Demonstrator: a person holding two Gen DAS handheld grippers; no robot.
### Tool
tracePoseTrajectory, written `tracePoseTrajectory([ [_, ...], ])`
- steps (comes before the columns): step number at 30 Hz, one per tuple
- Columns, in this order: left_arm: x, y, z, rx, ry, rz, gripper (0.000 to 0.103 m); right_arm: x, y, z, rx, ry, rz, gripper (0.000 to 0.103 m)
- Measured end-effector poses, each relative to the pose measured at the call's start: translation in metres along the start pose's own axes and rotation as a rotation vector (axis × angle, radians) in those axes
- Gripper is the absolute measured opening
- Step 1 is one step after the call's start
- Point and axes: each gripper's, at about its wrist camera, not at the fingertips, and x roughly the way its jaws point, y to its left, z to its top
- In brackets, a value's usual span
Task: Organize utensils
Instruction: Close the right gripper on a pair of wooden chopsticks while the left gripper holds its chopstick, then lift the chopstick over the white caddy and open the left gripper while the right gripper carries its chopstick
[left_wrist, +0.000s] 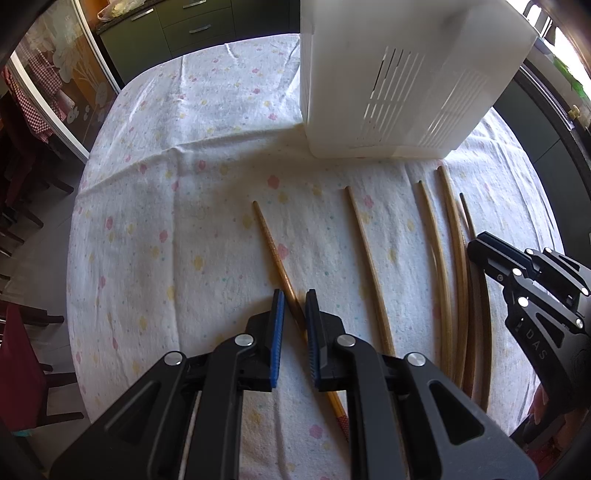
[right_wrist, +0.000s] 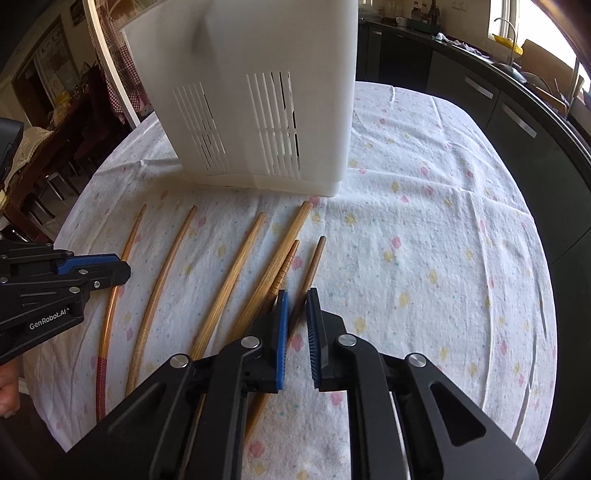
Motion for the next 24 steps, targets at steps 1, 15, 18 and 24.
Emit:
tracePoseTrajectory([
  [1, 0.0, 0.0, 0.0, 0.001, -0.002, -0.002, 0.012, -0.001, -0.005, 0.0, 0.023, -0.001, 0.029, 0.006],
  [15, -0.009, 0.006, 0.003, -0.043, -0.04, -0.101, 0.006, -0.085, -0.039, -0.004, 0.121, -0.214, 0.193, 0.006],
  [18, -0.021, 0.003, 0.003, -0.033, -0.071, -0.102, 0.006, -0.104, -0.038, -0.006, 0.106, -0.251, 0.198, 0.006],
  [24, -0.056, -0.003, 0.002, -0.009, -0.159, -0.104, 0.006, -0.135, -0.033, -0.009, 0.091, -0.319, 0.215, 0.006],
])
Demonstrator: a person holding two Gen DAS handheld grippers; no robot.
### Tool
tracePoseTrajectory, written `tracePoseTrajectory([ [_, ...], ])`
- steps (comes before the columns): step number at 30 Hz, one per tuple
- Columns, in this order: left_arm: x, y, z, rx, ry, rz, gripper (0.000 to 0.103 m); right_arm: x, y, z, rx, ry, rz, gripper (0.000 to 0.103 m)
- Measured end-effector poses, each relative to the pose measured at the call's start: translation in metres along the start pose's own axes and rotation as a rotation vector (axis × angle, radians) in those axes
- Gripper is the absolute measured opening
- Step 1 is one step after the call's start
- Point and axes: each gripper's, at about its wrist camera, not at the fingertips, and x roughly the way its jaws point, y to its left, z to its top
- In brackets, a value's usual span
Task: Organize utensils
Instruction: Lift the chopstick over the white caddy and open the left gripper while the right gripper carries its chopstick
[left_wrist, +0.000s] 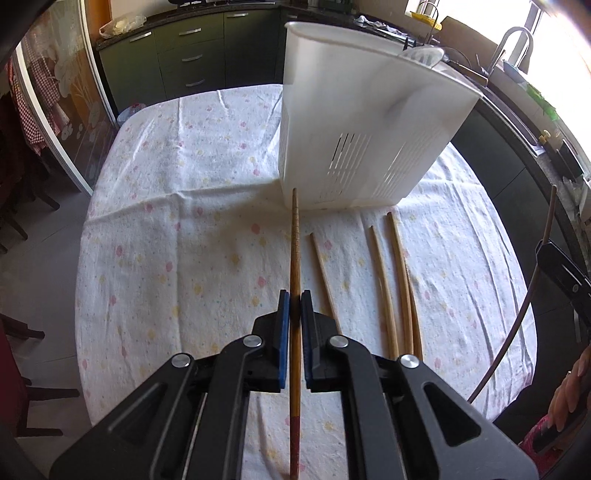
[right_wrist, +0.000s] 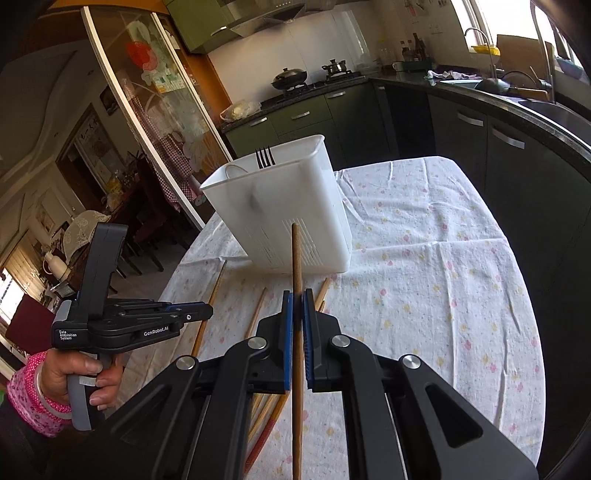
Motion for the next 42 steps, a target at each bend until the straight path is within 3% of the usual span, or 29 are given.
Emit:
tracePoseTrajectory([
  [10, -0.073, -0.009, 0.0, 0.059, -0.171, -0.016, 0.006, -0.04, 0.017, 0.009, -0.029, -0.084, 0.019, 0.006],
  [23, -0.149, -0.023, 0.006, 0.111, -0.321, -0.045, 0.006, -0.066, 0.026, 0.013, -0.053, -0.133, 0.024, 0.006],
  [34, -0.206, -0.034, 0.058, 0.104, -0.479, -0.062, 0.006, -0.079, 0.023, 0.012, -0.057, -0.148, 0.018, 0.006],
  [42, -0.197, -0.048, 0.108, 0.086, -0.589, 0.005, 0.006, -0.09, 0.019, 0.013, -0.049, -0.158, 0.013, 0.006],
])
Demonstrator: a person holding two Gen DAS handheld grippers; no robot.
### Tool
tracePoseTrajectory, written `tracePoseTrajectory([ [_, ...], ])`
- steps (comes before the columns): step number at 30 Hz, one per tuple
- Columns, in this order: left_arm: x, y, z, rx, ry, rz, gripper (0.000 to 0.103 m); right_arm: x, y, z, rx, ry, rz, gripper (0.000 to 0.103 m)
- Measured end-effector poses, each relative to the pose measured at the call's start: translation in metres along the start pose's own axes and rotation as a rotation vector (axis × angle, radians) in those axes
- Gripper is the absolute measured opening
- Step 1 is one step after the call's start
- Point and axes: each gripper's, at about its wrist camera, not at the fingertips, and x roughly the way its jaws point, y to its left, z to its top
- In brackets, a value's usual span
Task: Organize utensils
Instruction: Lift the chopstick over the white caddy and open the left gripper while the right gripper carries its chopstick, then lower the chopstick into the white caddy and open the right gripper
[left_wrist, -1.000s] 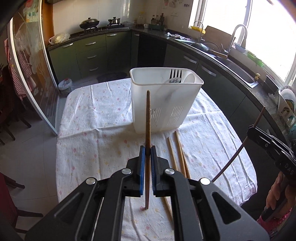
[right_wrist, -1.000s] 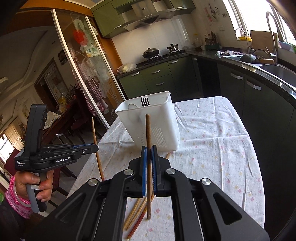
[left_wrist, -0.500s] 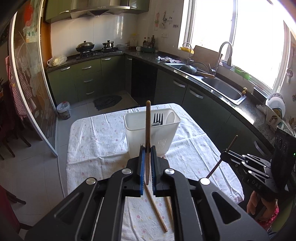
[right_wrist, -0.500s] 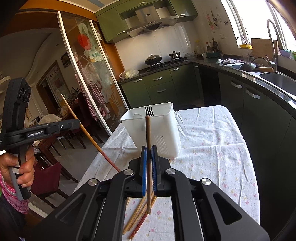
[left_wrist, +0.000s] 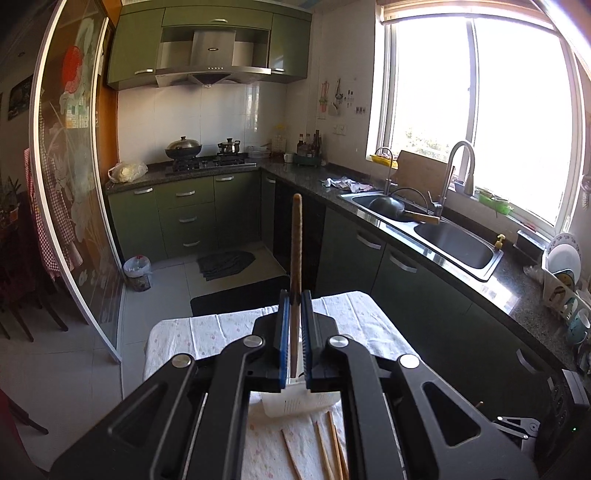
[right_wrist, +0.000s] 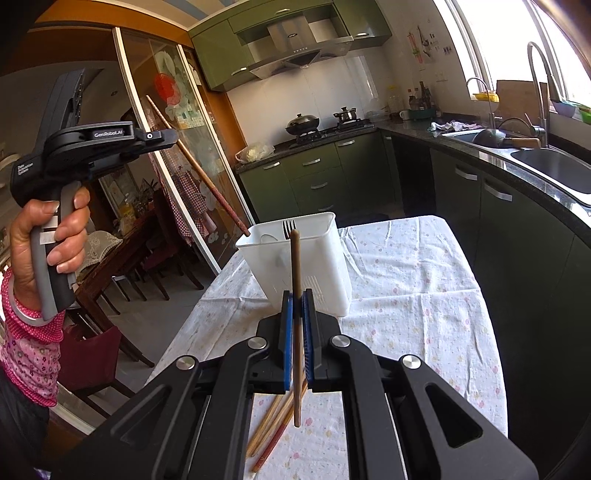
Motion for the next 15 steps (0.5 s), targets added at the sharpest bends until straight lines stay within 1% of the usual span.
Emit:
tracePoseTrajectory([
  [2, 0.017, -0.001, -0.001, 0.003, 0.02, 0.021, 0.006, -0.003, -0.001, 0.002, 0.003, -0.005, -0.001, 0.006],
  [6, 0.054, 0.0, -0.015, 0.002, 0.115, 0.031, 0.006, -0.006, -0.001, 0.009, 0.002, -0.017, -0.003, 0.006],
  [9, 0.073, 0.002, -0.031, 0.006, 0.181, 0.036, 0.007, -0.009, 0.004, 0.021, -0.011, -0.042, -0.005, 0.006],
  [10, 0.078, 0.002, -0.036, 0.007, 0.203, 0.033, 0.009, -0.01, 0.007, 0.027, -0.017, -0.051, -0.005, 0.006],
  [12, 0.082, 0.004, -0.046, 0.001, 0.227, 0.032, 0.028, -0.009, 0.012, 0.042, -0.031, -0.074, -0.008, 0.006],
  [15, 0.077, 0.008, -0.056, 0.002, 0.233, 0.025, 0.029, -0.008, 0.023, 0.068, -0.052, -0.124, -0.016, 0.006],
])
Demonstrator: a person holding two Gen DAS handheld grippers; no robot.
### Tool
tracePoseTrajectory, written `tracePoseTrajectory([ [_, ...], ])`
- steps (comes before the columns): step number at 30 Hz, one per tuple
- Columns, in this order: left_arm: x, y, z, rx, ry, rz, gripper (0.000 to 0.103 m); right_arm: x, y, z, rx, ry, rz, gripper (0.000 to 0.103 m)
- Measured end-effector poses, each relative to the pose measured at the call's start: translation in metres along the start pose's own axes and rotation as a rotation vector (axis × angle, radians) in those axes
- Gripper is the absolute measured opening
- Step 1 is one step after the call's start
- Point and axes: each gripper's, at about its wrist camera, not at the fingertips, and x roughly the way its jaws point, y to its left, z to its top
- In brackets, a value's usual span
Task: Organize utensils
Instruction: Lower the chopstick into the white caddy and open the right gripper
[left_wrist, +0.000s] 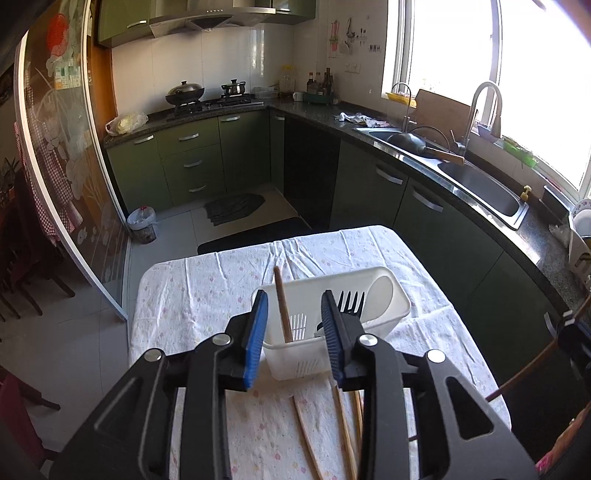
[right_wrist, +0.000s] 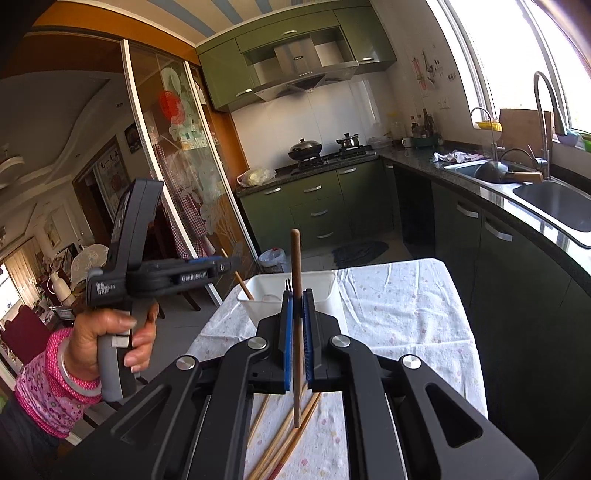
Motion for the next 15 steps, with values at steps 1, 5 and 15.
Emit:
tracePoseTrajectory([
  [1, -0.003, 0.002, -0.003, -0.001, -0.001, -0.005, 0.029, 0.001, 0.003, 0.009, -0.006, -0.023, -0.004, 0.006],
  [5, -0.018, 0.007, -0.015, 0.002, -0.014, -0.017, 0.029, 0.01, 0.009, 0.047, 0.008, -0.135, -0.016, 0.006],
  [15, -0.043, 0.002, -0.042, 0.066, -0.023, -0.053, 0.032, 0.087, -0.007, 0.087, 0.051, -0.153, -0.12, 0.006],
])
